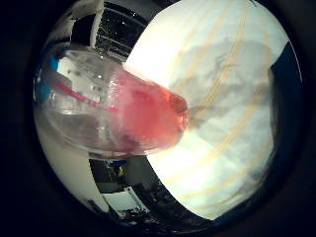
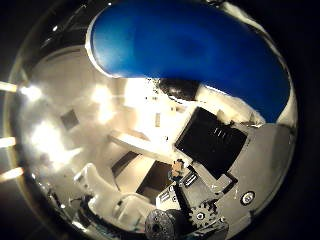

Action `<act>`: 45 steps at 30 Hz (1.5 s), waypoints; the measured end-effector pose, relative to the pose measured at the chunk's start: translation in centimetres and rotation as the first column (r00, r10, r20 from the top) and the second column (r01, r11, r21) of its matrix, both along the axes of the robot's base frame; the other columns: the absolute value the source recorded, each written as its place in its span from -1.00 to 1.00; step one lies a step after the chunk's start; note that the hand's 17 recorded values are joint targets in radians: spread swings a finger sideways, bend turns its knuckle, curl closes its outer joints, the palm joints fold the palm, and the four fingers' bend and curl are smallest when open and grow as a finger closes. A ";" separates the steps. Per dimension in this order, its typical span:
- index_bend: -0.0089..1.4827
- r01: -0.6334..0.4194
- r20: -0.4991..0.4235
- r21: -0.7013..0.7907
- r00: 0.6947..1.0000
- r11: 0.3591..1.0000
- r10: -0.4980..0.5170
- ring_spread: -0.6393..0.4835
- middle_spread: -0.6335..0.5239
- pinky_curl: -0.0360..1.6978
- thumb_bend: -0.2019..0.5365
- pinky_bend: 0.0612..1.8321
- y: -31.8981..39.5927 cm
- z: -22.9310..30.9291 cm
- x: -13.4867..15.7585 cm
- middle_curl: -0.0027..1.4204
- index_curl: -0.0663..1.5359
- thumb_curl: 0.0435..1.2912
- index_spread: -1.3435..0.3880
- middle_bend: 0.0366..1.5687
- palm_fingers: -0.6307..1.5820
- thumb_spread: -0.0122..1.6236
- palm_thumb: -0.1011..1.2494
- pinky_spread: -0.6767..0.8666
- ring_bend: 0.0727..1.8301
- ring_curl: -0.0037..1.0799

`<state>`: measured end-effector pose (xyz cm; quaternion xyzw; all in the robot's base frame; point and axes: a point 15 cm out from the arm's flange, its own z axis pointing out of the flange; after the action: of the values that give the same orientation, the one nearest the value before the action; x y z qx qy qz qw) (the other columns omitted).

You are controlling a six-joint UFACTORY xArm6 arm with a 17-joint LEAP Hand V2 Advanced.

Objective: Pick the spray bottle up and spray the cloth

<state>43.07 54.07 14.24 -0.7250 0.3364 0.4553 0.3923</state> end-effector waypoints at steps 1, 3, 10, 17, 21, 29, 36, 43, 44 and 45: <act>0.61 -0.005 -0.001 -0.001 1.000 1.000 0.005 -0.19 0.00 0.81 -0.49 0.04 0.2 -0.1 -0.3 -0.14 0.03 0.03 0.33 0.79 0.61 0.29 0.75 -0.32 0.51 0.35; 0.60 -0.012 -0.004 -0.005 1.000 1.000 0.012 -0.19 0.00 0.81 -0.49 0.04 0.4 -0.4 -0.7 -0.14 0.03 0.03 0.33 0.79 0.61 0.28 0.73 -0.32 0.51 0.35; 0.60 -0.022 -0.021 -0.017 1.000 1.000 0.022 -0.19 0.00 0.79 -0.49 0.04 0.6 -2.0 -1.5 -0.14 0.04 0.03 0.33 0.79 0.61 0.28 0.72 -0.32 0.51 0.35; 0.59 -0.014 -0.034 -0.024 0.999 1.000 0.013 -0.18 0.00 0.73 -0.50 0.03 0.2 -3.1 -1.3 -0.14 0.04 0.02 0.34 0.78 0.62 0.29 0.66 -0.32 0.49 0.33; 0.55 -0.006 -0.041 -0.029 0.999 1.000 0.005 -0.17 0.01 0.62 -0.51 0.00 -0.2 -3.6 -0.9 -0.16 0.02 -0.01 0.35 0.73 0.64 0.31 0.60 -0.35 0.45 0.28; 0.41 -0.007 -0.041 -0.027 0.999 1.000 0.006 -0.13 0.03 0.40 -0.52 -0.03 -0.2 -3.5 -0.9 -0.20 -0.04 -0.05 0.34 0.64 0.68 0.29 0.54 -0.42 0.46 0.14; -0.09 -0.035 -0.051 -0.018 0.998 0.999 0.034 -0.11 0.00 0.17 -0.55 0.02 -0.1 -3.3 -1.8 -0.25 -0.09 -0.10 0.26 0.52 0.53 0.14 0.37 -0.55 0.38 0.02; -0.74 -0.046 -0.045 -0.015 0.998 0.999 0.045 -0.09 -0.04 0.02 -0.52 0.03 -0.2 -3.3 -1.9 -0.33 -0.21 -0.18 0.13 0.15 0.19 0.21 0.33 -0.67 0.31 -0.06; -0.74 -0.047 -0.044 -0.016 0.998 0.999 0.047 -0.08 -0.04 0.01 -0.53 0.01 -0.2 -3.3 -1.9 -0.34 -0.21 -0.20 0.12 0.11 0.15 0.22 0.32 -0.66 0.31 -0.06; -0.74 -0.048 -0.043 -0.016 0.998 0.999 0.047 -0.08 -0.04 0.00 -0.52 -0.02 -0.2 -3.3 -2.0 -0.34 -0.22 -0.21 0.11 0.08 0.13 0.23 0.31 -0.65 0.31 -0.06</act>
<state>41.11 53.85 10.93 -0.7263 0.3312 0.4769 0.3679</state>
